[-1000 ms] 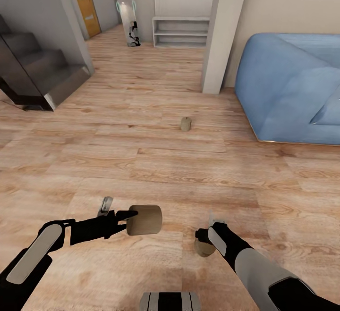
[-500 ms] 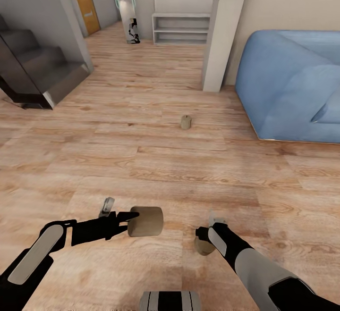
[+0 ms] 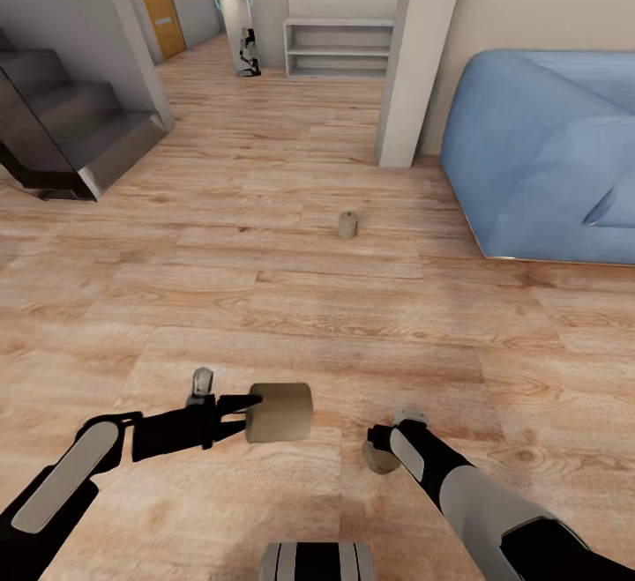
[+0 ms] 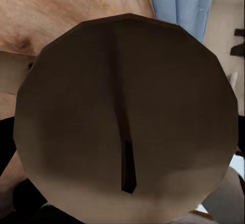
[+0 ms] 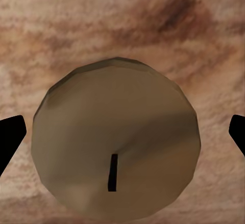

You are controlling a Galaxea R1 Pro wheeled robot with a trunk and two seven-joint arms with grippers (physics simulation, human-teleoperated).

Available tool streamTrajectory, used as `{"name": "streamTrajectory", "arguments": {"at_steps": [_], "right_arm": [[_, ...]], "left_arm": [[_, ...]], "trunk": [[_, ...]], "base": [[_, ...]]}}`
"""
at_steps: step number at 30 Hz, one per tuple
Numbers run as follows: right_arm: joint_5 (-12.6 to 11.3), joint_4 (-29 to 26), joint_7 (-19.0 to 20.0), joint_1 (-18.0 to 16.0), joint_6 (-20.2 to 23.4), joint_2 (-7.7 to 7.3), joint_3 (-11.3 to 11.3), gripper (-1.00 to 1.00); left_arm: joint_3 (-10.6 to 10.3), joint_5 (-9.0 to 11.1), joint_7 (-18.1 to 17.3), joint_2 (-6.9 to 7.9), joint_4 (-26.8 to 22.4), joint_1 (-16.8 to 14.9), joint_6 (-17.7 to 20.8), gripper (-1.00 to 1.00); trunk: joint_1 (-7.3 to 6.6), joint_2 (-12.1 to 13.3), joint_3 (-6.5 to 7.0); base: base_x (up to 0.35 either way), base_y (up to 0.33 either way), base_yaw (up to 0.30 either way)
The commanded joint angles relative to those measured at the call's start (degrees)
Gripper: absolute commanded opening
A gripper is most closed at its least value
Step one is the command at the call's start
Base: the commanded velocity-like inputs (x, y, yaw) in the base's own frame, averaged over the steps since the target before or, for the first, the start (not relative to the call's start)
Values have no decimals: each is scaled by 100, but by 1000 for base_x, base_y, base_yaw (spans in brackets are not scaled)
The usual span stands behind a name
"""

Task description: Place each of the two pumpkins and all three candles from the living room inside a cabinet in the living room (use any cabinet), then make sure every cabinet is closed, and position the cauldron so it is next to a table in the living room.

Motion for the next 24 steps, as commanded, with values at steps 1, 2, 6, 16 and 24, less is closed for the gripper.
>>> {"name": "streamTrajectory", "arguments": {"at_steps": [1,2,6,16,24], "right_arm": [[-52,-11,-45,-2,25,-2,48,100],[-52,-11,-46,-2,25,-1,48,100],[-52,-11,-43,-2,24,4,48,100],[-52,-11,-41,-2,24,5,49,100],[-52,-11,-39,-2,-43,12,54,100]], "left_arm": [[-53,-63,-200,73,6,-5,-2,-100],[-70,-60,-254,101,5,-4,-3,-100],[-101,-59,-332,141,8,-3,-4,-100],[-109,-73,-348,147,5,-3,-4,-100],[-110,-74,-348,148,3,-5,-4,-100]], "trunk": [[-1,-2,-4],[-1,-2,-4],[-1,-2,-4],[7,-6,-70],[9,-7,-93]], "base": [[0,0,0],[0,0,0],[0,0,0],[0,0,0],[0,0,0]]}}
